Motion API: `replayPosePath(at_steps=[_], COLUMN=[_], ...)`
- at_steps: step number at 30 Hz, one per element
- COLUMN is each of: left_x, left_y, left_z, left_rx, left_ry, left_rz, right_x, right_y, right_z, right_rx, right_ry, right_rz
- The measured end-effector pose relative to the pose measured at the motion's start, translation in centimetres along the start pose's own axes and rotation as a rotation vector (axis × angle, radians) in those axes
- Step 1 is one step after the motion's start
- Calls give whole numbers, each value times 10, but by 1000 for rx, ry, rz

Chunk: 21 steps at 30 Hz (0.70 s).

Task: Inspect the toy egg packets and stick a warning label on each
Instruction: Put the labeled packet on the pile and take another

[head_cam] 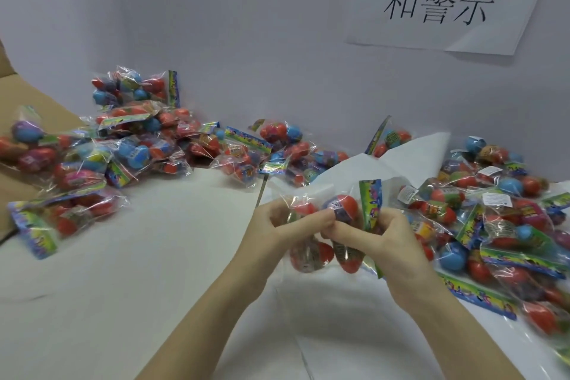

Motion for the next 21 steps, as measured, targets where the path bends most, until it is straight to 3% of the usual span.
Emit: replayPosePath(at_steps=[10, 13, 18, 21], left_x=[-4, -4, -9, -6], left_y=[-2, -6, 9, 4], left_z=[-3, -5, -1, -2], left_rx=[18, 78, 0, 14], left_ry=[44, 9, -27, 23], left_rz=[-506, -453, -263, -62], right_x=[-6, -8, -6, -4], right_y=[6, -3, 2, 2], right_z=[5, 1, 5, 5], right_rx=[-30, 78, -55, -40], right_ry=[23, 21, 33, 10], right_rz=[126, 92, 135, 120])
Point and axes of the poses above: each hand's wrist, its own z-axis towards the middle knuckle, its own y-axis out of the back of the hand, x = y × z, the point moved 1 cm from there along z, towards the middle knuckle, and after that the axes turned 10 degrees about y, right-handed, at the moved point
